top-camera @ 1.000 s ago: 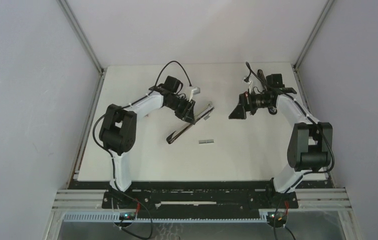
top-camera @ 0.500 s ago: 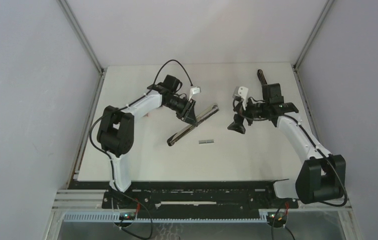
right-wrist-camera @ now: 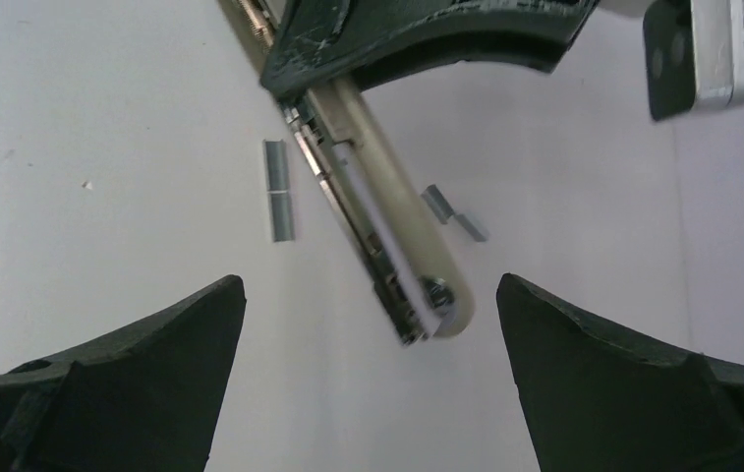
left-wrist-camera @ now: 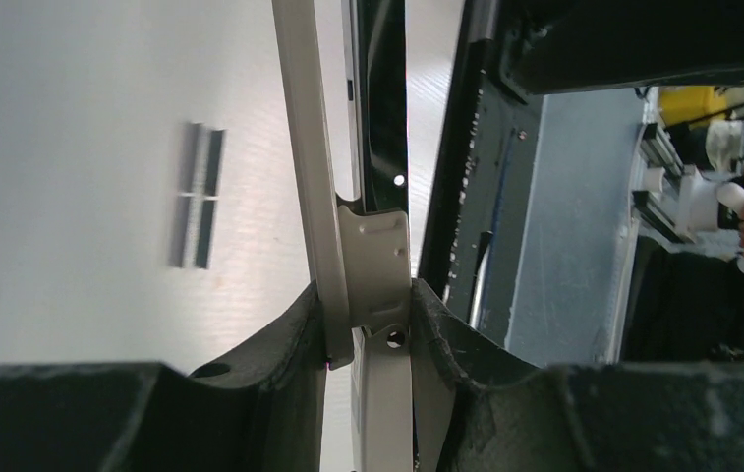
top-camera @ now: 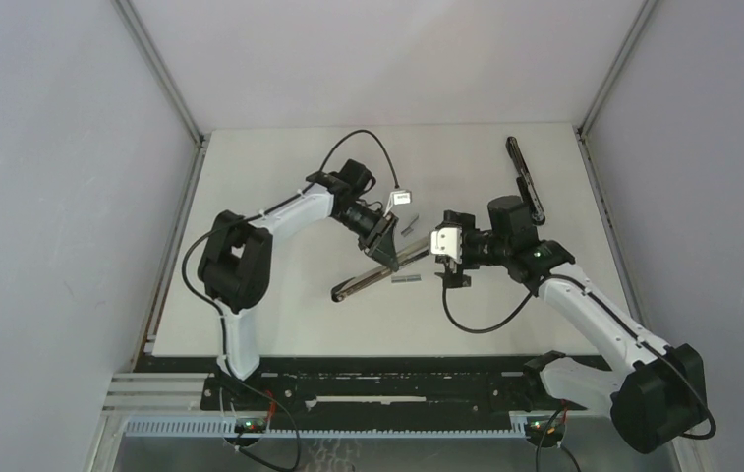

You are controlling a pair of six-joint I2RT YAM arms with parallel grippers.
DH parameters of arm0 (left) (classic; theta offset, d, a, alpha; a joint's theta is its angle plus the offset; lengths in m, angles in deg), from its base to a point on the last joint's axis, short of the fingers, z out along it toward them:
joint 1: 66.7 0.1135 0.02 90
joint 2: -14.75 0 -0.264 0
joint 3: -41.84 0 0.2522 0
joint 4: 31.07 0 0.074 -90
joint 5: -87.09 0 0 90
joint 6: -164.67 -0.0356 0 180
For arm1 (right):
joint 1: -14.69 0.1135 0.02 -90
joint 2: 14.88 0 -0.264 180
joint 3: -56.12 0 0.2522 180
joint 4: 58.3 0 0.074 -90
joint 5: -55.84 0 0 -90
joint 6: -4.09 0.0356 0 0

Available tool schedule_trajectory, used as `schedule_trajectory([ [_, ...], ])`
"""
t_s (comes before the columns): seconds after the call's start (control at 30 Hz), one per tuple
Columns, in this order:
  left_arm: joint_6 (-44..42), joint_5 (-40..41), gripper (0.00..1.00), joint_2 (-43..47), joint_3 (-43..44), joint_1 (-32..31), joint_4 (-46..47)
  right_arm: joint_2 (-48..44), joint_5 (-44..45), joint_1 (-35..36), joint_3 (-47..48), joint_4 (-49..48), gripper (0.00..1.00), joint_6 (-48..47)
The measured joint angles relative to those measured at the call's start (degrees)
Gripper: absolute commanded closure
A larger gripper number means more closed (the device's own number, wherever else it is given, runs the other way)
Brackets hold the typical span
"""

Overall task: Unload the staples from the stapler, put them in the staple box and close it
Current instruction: Place the stapler at the center of the board.

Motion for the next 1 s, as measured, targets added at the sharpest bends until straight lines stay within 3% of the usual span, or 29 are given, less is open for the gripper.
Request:
schedule_trajectory([
  [0.43,-2.0,-6.6,1.00,-1.2,0.0,-1.7,-2.9,0.4,10.3,9.3,-4.4,-6.5,0.05,-3.5],
  [1.0,-3.6,-10.1,1.00,-3.8,0.5,-2.9,-4.6,1.0,14.6,15.9,-6.1,-9.6,0.35,-5.7],
])
